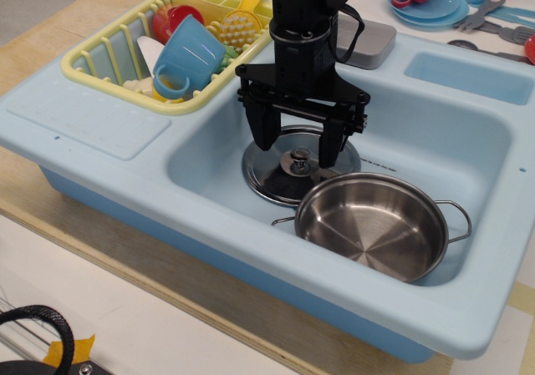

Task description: Put lid on pot or pan

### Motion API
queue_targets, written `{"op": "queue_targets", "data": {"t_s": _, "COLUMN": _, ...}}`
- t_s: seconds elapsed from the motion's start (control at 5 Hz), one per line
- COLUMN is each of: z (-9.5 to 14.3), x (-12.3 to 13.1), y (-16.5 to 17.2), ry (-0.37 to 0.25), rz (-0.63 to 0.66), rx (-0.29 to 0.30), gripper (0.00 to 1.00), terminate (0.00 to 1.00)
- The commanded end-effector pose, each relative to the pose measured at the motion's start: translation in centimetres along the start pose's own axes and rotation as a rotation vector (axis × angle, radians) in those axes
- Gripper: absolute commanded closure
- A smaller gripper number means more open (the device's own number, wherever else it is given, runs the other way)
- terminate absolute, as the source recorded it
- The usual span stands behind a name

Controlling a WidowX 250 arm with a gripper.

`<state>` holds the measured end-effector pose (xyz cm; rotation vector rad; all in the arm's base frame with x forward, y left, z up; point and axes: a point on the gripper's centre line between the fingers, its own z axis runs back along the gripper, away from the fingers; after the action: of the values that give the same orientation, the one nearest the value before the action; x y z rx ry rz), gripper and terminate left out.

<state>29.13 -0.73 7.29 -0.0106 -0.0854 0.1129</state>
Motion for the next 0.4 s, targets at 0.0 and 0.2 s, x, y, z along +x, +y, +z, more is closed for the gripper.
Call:
{"op": "queue_targets", "data": {"t_s": 0.0, "z": -0.14, "x": 0.38, "y": 0.44, "ry": -0.018, "rz": 0.012, "rx": -0.012, "gripper": 0.0, "terminate": 0.0}}
{"op": "queue_targets", "data": {"t_s": 0.2, "z": -0.74, "x": 0.47, "y": 0.51, "ry": -0.011, "rz": 0.015, "rx": -0.019, "gripper": 0.0, "terminate": 0.0}}
